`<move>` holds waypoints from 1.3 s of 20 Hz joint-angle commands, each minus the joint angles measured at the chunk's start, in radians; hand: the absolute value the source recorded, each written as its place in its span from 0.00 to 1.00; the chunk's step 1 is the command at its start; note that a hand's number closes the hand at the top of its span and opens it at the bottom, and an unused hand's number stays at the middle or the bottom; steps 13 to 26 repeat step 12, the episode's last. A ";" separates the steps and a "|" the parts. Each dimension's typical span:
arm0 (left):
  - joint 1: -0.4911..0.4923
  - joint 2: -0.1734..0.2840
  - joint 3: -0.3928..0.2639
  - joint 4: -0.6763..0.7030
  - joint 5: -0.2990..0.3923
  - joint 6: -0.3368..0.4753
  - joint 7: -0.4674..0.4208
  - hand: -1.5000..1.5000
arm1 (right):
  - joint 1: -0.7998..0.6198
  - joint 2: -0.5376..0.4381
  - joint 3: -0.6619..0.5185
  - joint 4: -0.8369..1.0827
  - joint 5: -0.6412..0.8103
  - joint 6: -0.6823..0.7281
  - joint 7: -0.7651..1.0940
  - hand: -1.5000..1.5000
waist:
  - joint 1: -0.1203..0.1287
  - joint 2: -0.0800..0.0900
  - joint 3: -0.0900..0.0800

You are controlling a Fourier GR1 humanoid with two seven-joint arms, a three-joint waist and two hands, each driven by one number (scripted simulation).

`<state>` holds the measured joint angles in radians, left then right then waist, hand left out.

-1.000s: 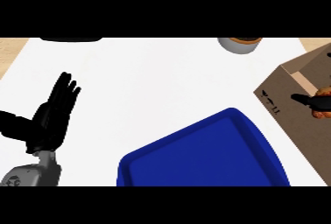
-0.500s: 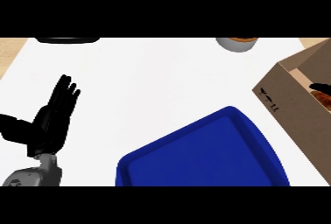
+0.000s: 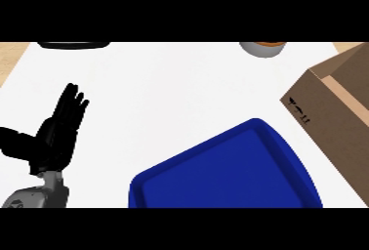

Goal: Pick the croissant from the tray and place it in the cardboard box

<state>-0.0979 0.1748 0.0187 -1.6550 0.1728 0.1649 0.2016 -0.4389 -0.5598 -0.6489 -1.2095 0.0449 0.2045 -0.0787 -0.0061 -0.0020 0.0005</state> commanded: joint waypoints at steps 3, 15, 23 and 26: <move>-0.026 -0.023 -0.009 -0.005 -0.023 0.020 0.018 0.50 | 0.051 -0.086 -0.119 0.152 -0.106 0.058 -0.144 0.00 | 0.006 0.003 0.000; 0.057 -0.007 0.034 -0.020 0.011 -0.065 -0.028 0.50 | 0.103 -0.205 -0.152 0.334 -0.175 0.136 -0.261 0.00 | 0.011 0.003 0.000; 0.057 -0.007 0.034 -0.020 0.011 -0.065 -0.028 0.50 | 0.103 -0.205 -0.152 0.334 -0.175 0.136 -0.261 0.00 | 0.011 0.003 0.000; 0.057 -0.007 0.034 -0.020 0.011 -0.065 -0.028 0.50 | 0.103 -0.205 -0.152 0.334 -0.175 0.136 -0.261 0.00 | 0.011 0.003 0.000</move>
